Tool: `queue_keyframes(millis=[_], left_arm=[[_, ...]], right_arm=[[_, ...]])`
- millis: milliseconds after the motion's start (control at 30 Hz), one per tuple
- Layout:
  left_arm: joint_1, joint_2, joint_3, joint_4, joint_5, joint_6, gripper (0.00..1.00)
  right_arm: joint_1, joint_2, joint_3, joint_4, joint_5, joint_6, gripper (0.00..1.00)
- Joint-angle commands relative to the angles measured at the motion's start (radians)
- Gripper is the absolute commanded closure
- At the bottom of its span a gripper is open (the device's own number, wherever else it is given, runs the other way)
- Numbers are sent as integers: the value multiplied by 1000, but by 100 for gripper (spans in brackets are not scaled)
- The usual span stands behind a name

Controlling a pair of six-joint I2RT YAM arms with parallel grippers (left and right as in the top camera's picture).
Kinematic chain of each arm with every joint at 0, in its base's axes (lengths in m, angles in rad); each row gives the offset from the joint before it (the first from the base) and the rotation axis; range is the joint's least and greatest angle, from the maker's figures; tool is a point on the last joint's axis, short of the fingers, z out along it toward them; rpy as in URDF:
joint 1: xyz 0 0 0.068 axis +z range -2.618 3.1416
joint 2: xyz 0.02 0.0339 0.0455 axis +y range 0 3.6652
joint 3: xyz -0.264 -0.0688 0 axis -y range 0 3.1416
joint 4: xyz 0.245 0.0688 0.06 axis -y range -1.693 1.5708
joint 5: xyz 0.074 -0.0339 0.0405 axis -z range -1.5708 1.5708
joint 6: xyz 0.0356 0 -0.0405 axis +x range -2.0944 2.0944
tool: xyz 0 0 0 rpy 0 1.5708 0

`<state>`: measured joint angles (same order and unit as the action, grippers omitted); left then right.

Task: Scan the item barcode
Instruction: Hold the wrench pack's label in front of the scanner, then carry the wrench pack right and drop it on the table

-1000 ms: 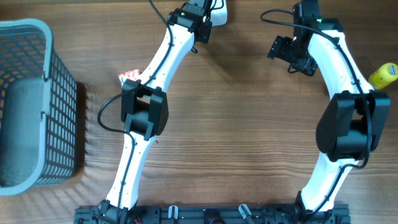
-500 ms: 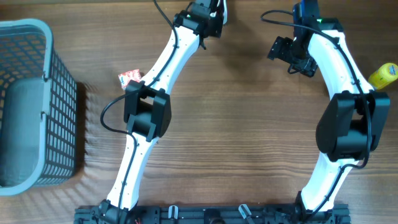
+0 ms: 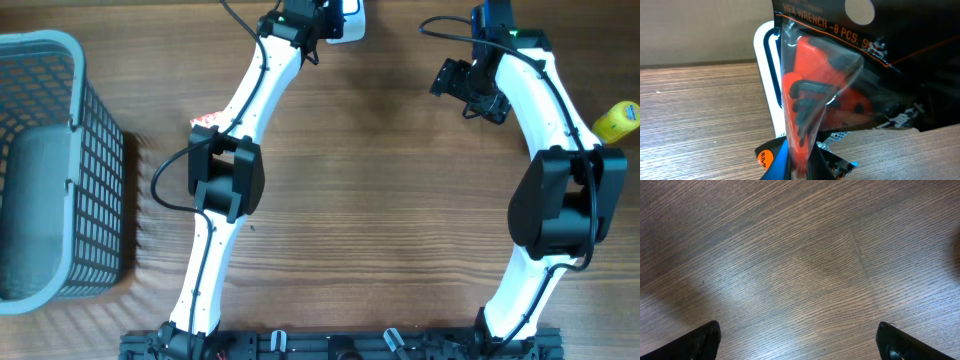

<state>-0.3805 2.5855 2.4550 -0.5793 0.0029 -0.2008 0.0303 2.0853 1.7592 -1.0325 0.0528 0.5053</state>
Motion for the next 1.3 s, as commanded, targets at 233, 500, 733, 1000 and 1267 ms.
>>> queue_keyframes(millis=[233,500,733,1000,1267], left_arm=[[-8,87,19,-8,2,13,96],[-10,87,20,-34,-18,14,96],[-49,-22,28,-167,26,85,96],[-113,-130,28,-450,155,124,96],[-183,-130,16,-706,404,153,96]], right_arm=[[6,19,0,0,6,21,0],[6,19,0,-8,6,21,0],[-3,18,0,-5,86,-40,0],[-83,-103,41,-4,116,-45,0],[-239,-243,40,-71,30,-4,0]])
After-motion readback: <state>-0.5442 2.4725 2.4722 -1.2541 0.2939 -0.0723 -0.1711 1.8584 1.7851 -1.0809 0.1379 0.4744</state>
